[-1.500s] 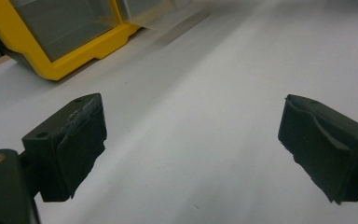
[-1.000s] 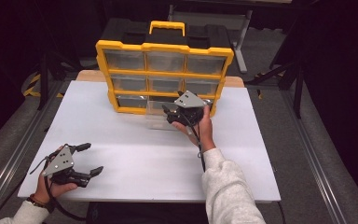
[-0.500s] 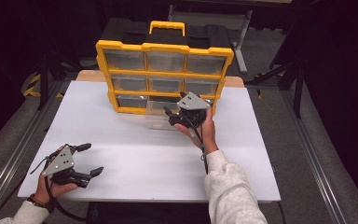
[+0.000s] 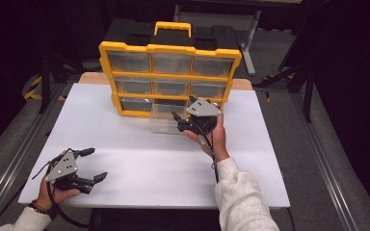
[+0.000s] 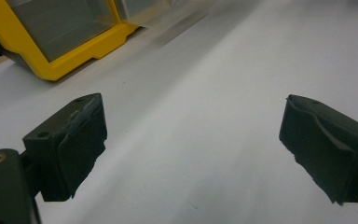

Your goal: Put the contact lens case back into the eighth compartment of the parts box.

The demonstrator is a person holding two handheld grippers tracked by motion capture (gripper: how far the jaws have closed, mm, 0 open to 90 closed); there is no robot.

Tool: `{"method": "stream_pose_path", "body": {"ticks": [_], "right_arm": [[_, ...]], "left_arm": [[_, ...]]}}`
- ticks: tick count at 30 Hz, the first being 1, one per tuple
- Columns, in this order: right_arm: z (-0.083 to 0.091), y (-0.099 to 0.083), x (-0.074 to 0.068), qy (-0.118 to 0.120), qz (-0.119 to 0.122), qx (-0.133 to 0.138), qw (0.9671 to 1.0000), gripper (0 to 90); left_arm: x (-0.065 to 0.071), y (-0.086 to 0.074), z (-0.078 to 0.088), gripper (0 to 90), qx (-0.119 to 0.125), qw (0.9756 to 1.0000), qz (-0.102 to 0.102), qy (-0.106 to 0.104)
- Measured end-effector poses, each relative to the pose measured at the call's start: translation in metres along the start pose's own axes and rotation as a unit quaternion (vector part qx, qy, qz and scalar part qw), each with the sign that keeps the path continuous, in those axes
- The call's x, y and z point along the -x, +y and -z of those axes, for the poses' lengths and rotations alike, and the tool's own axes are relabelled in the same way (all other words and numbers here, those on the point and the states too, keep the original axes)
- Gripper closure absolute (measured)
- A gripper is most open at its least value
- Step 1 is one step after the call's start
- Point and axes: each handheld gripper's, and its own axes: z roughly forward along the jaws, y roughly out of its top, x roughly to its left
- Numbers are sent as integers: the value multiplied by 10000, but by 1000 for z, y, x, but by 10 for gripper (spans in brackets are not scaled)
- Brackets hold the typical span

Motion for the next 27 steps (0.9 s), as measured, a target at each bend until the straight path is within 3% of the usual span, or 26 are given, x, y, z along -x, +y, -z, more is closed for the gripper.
{"method": "stream_pose_path", "body": {"ticks": [7, 27], "right_arm": [[7, -2, -2, -54, 101, -6, 9999, 243], [26, -9, -6, 21, -10, 72, 10000, 238]], "left_arm": [[0, 0, 0, 85, 8, 10000, 28, 12], [0, 0, -1, 89, -35, 10000, -17, -1]]}}
